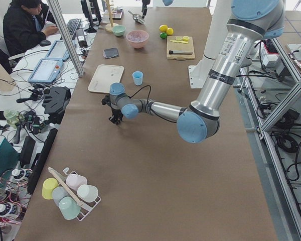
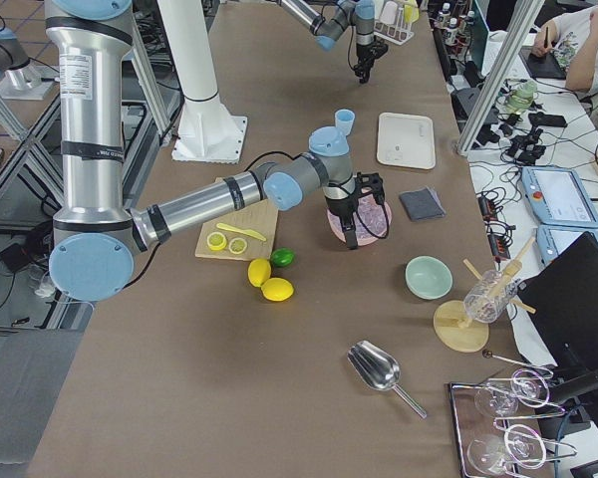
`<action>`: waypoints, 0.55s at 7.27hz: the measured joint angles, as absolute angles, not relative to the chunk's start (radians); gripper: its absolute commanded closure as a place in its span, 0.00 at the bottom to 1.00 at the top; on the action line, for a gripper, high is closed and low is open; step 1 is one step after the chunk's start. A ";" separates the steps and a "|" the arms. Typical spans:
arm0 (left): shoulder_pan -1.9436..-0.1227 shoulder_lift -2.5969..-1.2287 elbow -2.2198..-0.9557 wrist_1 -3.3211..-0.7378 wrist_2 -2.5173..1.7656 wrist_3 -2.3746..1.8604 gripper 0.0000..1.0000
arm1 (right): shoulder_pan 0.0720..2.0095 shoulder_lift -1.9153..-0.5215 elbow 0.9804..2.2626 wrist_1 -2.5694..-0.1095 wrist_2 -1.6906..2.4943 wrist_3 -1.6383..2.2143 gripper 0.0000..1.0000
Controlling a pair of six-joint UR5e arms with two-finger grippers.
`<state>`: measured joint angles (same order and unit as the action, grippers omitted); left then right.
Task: Put ice and cherries in cup
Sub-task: 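Lower the left gripper onto the dark cherry and grasp it, then carry the cherry with the left gripper over the blue cup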
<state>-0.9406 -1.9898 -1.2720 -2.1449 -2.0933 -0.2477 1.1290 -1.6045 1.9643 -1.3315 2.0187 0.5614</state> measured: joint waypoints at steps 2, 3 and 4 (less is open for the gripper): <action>-0.978 -1.993 -1.295 -2.158 -2.120 -0.251 1.00 | 1.129 -1.602 1.967 -1.332 2.019 0.562 0.00; -1.005 -1.996 -1.315 -2.164 -2.150 -0.253 1.00 | 1.129 -1.601 1.968 -1.331 2.019 0.562 0.00; -1.024 -2.005 -1.348 -2.166 -2.169 -0.270 1.00 | 1.129 -1.599 1.968 -1.331 2.020 0.563 0.00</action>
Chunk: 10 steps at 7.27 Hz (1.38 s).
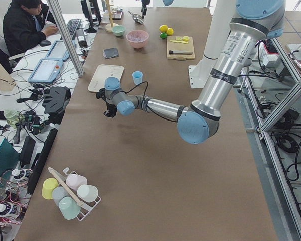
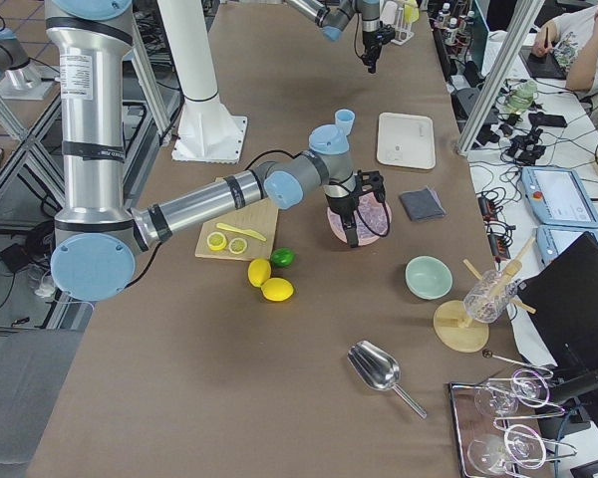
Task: Put ice and cherries in cup
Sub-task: 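Carry the cherry with the left gripper over the blue cup, then release the cherry into the blue cup with the left gripper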
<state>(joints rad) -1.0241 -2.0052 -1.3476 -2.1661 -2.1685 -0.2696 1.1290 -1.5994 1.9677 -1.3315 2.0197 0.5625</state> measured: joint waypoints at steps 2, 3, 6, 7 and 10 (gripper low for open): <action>-1.021 -2.043 -1.452 -2.168 -2.177 -0.406 1.00 | 1.129 -1.598 1.962 -1.332 2.021 0.562 0.00; -0.999 -2.061 -1.498 -2.168 -2.177 -0.484 1.00 | 1.127 -1.595 1.954 -1.332 2.023 0.562 0.00; -0.843 -2.145 -1.558 -2.176 -2.077 -0.671 1.00 | 1.126 -1.583 1.944 -1.331 2.027 0.563 0.00; -0.782 -2.161 -1.563 -2.196 -2.020 -0.718 1.00 | 1.125 -1.579 1.943 -1.332 2.027 0.564 0.00; -0.669 -2.179 -1.563 -2.229 -1.925 -0.762 1.00 | 1.125 -1.576 1.943 -1.332 2.026 0.567 0.00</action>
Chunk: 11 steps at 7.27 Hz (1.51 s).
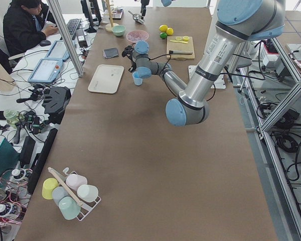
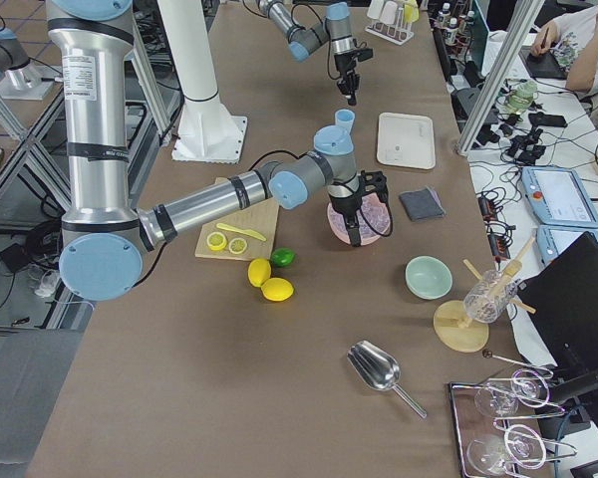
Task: Put ice and cherries in cup
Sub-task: 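Release the cherry into the blue cup with the left gripper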
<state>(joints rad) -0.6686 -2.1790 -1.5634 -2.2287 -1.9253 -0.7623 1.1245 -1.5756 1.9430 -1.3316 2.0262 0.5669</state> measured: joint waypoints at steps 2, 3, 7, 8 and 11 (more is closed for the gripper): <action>-0.637 -2.191 -1.545 -2.230 -1.890 -0.762 0.42 | 1.124 -1.575 1.942 -1.332 2.022 0.566 0.00; -0.632 -2.193 -1.539 -2.230 -1.883 -0.758 0.02 | 1.124 -1.576 1.941 -1.331 2.021 0.565 0.00; -0.647 -2.187 -1.560 -2.234 -1.886 -0.753 0.02 | 1.126 -1.577 1.943 -1.332 2.023 0.566 0.00; -0.679 -2.171 -1.582 -2.223 -1.910 -0.753 0.02 | 1.126 -1.576 1.941 -1.333 2.025 0.563 0.00; -0.913 -2.094 -1.599 -2.165 -2.110 -0.648 0.02 | 1.167 -1.568 1.945 -1.339 2.066 0.561 0.00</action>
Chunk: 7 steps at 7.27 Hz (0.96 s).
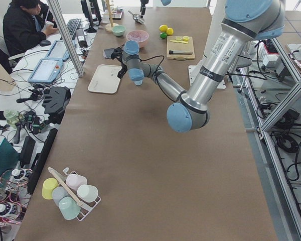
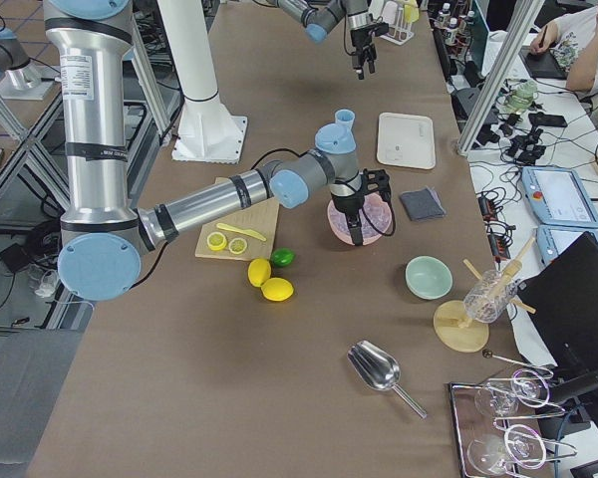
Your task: Put ice and cherries in cup
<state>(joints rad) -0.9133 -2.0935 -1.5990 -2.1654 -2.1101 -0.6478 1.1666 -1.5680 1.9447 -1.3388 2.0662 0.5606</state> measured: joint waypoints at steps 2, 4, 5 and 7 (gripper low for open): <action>-1.091 -2.041 -1.597 -2.046 -2.181 -0.500 0.02 | 1.221 -1.569 1.938 -1.344 2.115 0.545 0.00; -1.258 -2.001 -1.545 -1.927 -2.223 -0.299 0.02 | 1.281 -1.547 1.915 -1.347 2.149 0.507 0.00; -1.338 -1.971 -1.506 -1.910 -2.245 -0.249 0.02 | 1.317 -1.531 1.885 -1.347 2.174 0.458 0.00; -1.508 -1.938 -1.376 -1.903 -2.385 -0.212 0.02 | 1.371 -1.519 1.829 -1.349 2.198 0.358 0.00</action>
